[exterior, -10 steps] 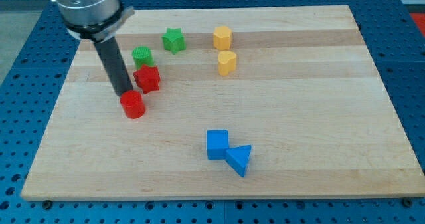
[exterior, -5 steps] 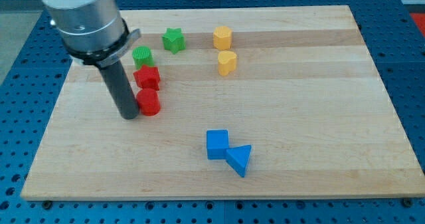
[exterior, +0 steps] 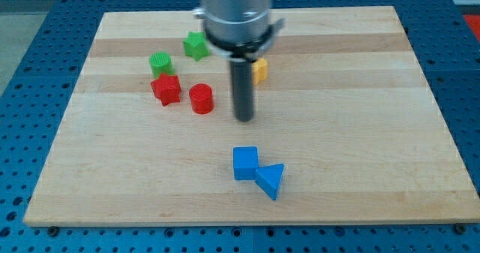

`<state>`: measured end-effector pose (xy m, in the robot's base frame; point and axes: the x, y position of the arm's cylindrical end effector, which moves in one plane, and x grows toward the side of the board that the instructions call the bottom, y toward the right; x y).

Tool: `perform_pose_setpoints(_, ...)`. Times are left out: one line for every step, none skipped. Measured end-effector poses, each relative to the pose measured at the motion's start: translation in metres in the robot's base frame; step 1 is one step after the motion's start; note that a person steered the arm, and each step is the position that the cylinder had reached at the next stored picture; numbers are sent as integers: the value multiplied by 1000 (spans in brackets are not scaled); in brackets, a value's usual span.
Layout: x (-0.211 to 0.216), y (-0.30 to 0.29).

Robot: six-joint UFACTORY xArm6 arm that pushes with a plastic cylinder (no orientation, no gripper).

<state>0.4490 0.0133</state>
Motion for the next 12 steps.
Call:
perform_pose_setpoints(-35,28)
perform_pose_setpoints(-59,45)
perform_pose_setpoints(-71,45)
perform_pose_setpoints(-82,45)
perform_pose_setpoints(-82,45)
perform_pose_setpoints(-82,38)
perform_pose_setpoints(-82,22)
perform_pose_setpoints(-82,5)
perform_pose_setpoints(-82,-8)
perform_pose_setpoints(-82,-27)
perform_pose_setpoints(-82,-45)
perform_pose_setpoints(-81,-29)
